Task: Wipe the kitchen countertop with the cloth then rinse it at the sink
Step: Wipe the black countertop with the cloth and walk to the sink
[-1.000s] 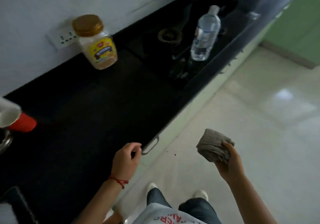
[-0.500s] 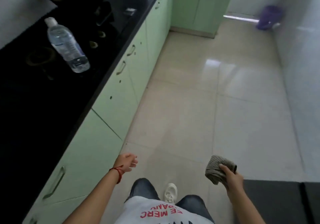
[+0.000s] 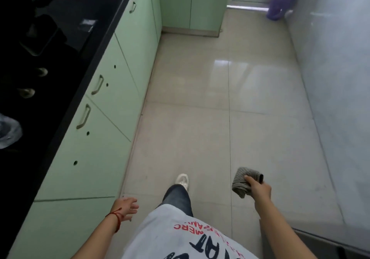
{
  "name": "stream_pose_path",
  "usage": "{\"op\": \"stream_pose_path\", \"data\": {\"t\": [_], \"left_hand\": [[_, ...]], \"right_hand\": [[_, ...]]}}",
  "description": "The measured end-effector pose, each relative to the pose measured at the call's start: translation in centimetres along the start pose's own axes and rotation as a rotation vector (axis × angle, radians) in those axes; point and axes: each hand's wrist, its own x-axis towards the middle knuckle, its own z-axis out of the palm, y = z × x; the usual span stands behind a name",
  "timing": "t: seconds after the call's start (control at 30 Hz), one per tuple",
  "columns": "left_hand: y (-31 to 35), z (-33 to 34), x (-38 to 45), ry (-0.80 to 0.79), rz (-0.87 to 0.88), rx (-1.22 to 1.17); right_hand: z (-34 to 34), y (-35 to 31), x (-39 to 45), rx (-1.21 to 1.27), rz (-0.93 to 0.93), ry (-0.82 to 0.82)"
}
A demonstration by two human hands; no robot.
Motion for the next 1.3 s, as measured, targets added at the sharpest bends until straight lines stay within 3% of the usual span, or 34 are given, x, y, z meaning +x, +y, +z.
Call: {"op": "stream_pose_path", "data": {"t": [0.27, 0.57, 0.83, 1.07, 1.3], "left_hand": [[22.0, 4.3, 2.3, -0.081, 0.124, 0.091], [44.7, 12.4, 5.9, -0.146, 0.313, 0.105], [55.3, 16.0, 9.2, -0.067, 0.175, 0.057], [63.4, 14.9, 13.9, 0.005, 0.07, -0.072], [77.6, 13.3, 20.1, 0.034, 0.016, -0.089]], "right_hand": [[4.2, -10.4, 7.6, -0.14, -0.077, 0.062], [6.5, -20.5, 19.7, -0.192, -0.033, 0.112], [11.9, -36.6, 29.6, -0.228, -0.081, 0.048], [22.8, -50.0, 36.9, -0.26, -0.144, -0.097], [32.9, -61.0, 42.5, -0.26, -0.144, -0.103]]}}
